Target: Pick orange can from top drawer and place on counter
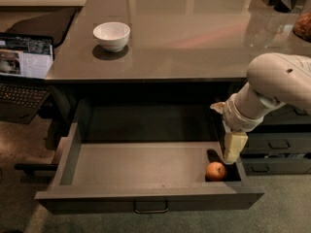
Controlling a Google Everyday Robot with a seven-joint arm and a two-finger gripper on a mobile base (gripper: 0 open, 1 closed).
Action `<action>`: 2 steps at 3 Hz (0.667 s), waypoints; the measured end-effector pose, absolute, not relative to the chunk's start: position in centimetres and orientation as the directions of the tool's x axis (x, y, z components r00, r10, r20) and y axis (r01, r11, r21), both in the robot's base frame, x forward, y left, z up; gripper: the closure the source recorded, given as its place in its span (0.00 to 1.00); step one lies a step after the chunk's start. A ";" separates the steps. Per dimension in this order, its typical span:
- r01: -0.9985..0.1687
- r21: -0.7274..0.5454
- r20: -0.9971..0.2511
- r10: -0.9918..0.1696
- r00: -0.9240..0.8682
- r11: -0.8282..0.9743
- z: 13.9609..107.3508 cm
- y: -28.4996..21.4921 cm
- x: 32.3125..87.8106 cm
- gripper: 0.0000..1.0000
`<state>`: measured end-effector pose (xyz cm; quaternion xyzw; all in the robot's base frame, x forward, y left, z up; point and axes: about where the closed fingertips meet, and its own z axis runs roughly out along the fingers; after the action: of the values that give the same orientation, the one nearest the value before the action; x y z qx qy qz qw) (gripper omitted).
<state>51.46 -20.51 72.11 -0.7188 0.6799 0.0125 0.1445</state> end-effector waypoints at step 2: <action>-0.978 -0.181 -0.247 -0.958 0.143 -0.100 68.8 -19.5 50.9 0.00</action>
Offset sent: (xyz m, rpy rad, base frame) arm -0.0063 0.0178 -0.0557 0.0541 0.0123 0.1321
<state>50.87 -19.46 68.75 -0.7408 0.6536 0.0331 0.1514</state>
